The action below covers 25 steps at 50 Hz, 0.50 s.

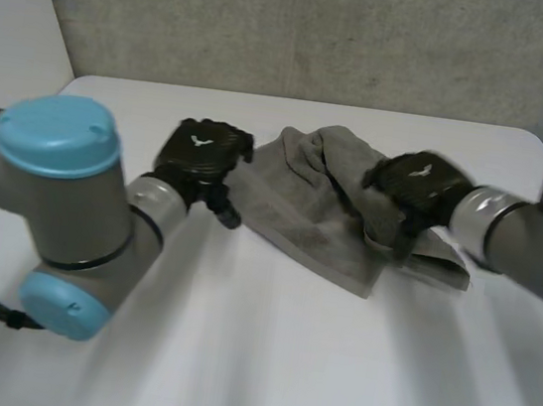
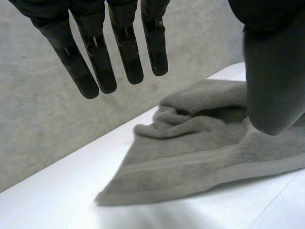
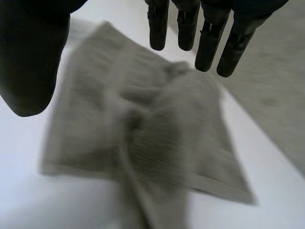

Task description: Fold the towel.

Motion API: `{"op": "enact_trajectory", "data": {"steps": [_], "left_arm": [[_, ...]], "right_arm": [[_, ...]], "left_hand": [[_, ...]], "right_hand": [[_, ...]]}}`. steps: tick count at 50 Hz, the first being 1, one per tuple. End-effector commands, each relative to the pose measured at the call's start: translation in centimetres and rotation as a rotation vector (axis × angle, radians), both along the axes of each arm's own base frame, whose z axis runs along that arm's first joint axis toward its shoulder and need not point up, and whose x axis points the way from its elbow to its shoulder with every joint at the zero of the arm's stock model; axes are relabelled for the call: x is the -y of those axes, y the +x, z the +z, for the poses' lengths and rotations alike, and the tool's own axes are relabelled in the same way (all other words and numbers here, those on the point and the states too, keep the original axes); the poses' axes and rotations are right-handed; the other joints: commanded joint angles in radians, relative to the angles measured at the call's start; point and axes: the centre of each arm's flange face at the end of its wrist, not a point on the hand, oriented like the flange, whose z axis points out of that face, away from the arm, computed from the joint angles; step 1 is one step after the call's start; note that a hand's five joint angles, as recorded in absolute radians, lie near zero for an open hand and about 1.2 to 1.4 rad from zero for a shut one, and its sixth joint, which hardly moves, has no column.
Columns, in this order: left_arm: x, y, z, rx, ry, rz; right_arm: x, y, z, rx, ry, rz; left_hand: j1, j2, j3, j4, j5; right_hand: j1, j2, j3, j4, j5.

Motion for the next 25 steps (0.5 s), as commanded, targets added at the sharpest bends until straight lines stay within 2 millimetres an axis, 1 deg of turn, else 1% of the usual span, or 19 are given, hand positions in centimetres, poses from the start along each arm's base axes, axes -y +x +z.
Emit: {"op": "enact_trajectory", "data": {"steps": [1, 2, 3, 5, 6, 8, 9, 11, 14, 19, 25], "left_arm": [[-0.1, 2.5, -0.2, -0.002, -0.001, 0.049], [-0.3, 2.8, -0.5, -0.003, 0.002, 0.05], [-0.3, 2.8, -0.5, -0.003, 0.002, 0.05], [-0.8, 3.2, -0.6, -0.009, -0.007, 0.051], [-0.8, 3.2, -0.6, -0.009, -0.007, 0.051], [-1.1, 3.7, -0.9, -0.011, -0.01, 0.057], [-1.1, 3.7, -0.9, -0.011, -0.01, 0.057], [-1.3, 4.0, -1.2, -0.012, -0.013, 0.062], [-1.5, 4.0, -1.4, -0.012, -0.011, 0.06], [-1.6, 4.2, -1.7, -0.034, -0.004, 0.066], [-1.5, 4.5, -1.8, -0.051, 0.012, 0.076]], "right_arm": [[0.0, 3.4, -4.3, -0.033, 0.02, 0.073], [0.6, 3.9, -5.3, -0.029, 0.004, 0.073], [0.6, 3.9, -5.3, -0.029, 0.004, 0.073], [2.1, 4.7, -7.1, -0.011, -0.043, 0.065], [2.1, 4.7, -7.1, -0.011, -0.043, 0.065], [3.2, 5.5, -8.5, -0.002, -0.085, 0.056], [3.2, 5.5, -8.5, -0.002, -0.085, 0.056], [3.7, 6.2, -9.7, -0.003, -0.096, 0.054], [4.0, 6.4, -10.0, -0.002, -0.104, 0.049], [5.3, 6.8, -10.5, -0.004, -0.131, 0.02], [5.9, 7.1, -10.6, 0.002, -0.145, 0.018]], "left_hand": [[-0.03, -0.028, -0.022, -0.035, -0.016], [-0.033, -0.031, -0.025, -0.038, -0.019], [-0.033, -0.031, -0.025, -0.038, -0.019], [-0.033, -0.031, -0.025, -0.038, -0.019], [-0.033, -0.031, -0.025, -0.038, -0.019], [-0.036, -0.034, -0.028, -0.041, -0.021], [-0.036, -0.034, -0.028, -0.041, -0.022], [-0.036, -0.034, -0.028, -0.041, -0.022], [-0.039, -0.037, -0.031, -0.044, -0.024], [-0.042, -0.04, -0.034, -0.047, -0.027], [-0.042, -0.04, -0.034, -0.047, -0.027]], "right_hand": [[0.055, 0.062, 0.059, 0.058, 0.045], [0.063, 0.071, 0.068, 0.066, 0.054], [0.064, 0.071, 0.068, 0.066, 0.054], [0.066, 0.074, 0.071, 0.069, 0.057], [0.066, 0.074, 0.071, 0.069, 0.057], [0.069, 0.077, 0.074, 0.072, 0.06], [0.069, 0.077, 0.074, 0.072, 0.06], [0.125, 0.132, 0.129, 0.128, 0.115], [0.157, 0.165, 0.162, 0.16, 0.148], [0.201, 0.209, 0.206, 0.204, 0.192], [0.269, 0.276, 0.273, 0.272, 0.259]]}}
